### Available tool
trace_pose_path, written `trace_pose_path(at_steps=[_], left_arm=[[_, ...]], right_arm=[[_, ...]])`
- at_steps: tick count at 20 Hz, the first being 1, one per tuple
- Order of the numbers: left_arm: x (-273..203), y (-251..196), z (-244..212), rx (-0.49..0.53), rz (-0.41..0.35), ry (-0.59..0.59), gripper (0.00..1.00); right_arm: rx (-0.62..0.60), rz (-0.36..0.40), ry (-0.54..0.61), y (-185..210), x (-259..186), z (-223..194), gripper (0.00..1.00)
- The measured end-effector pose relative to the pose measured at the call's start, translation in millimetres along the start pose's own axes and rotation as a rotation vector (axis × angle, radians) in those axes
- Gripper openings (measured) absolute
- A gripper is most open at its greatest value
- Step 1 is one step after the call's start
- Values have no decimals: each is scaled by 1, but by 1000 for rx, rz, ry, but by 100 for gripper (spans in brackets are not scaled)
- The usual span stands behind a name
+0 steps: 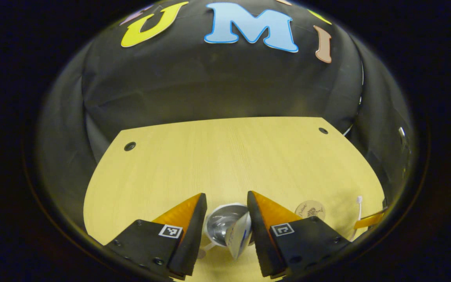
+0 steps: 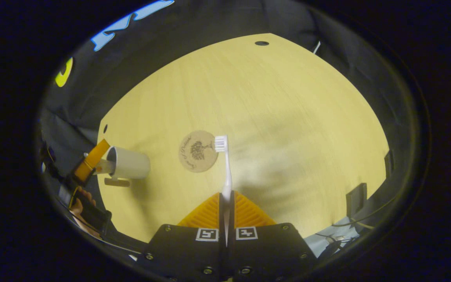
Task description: Put the toothbrush and toothpaste on the desktop into the cup, then pick up the cup and place it on the coaster on the desktop.
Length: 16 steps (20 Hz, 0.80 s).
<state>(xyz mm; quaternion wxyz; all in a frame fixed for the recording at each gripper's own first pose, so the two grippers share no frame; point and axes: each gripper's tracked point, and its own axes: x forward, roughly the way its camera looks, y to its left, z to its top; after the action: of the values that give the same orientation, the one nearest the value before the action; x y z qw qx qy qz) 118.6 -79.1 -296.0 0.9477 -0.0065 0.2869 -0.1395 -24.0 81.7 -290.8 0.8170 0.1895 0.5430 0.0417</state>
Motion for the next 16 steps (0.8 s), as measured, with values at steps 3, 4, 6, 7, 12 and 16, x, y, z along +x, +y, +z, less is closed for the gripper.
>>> trace_pose_path(at_steps=[3,4,6,7,12,16], left_arm=[[-12,4,1,29,-7,-15,68],[-16,6,1,35,-12,-22,68],[-24,9,3,46,-19,-37,70],[-28,11,6,52,-23,-50,68],[-57,27,26,80,-27,-117,70],[-85,45,46,82,-28,-176,70]], right_arm=[[-29,52,-44,39,-2,22,2],[-39,69,-57,54,-3,30,2],[-60,100,-81,82,-4,42,2],[-69,115,-92,96,-5,48,2],[-83,187,-145,158,-1,72,2],[-109,222,-198,200,2,89,2]])
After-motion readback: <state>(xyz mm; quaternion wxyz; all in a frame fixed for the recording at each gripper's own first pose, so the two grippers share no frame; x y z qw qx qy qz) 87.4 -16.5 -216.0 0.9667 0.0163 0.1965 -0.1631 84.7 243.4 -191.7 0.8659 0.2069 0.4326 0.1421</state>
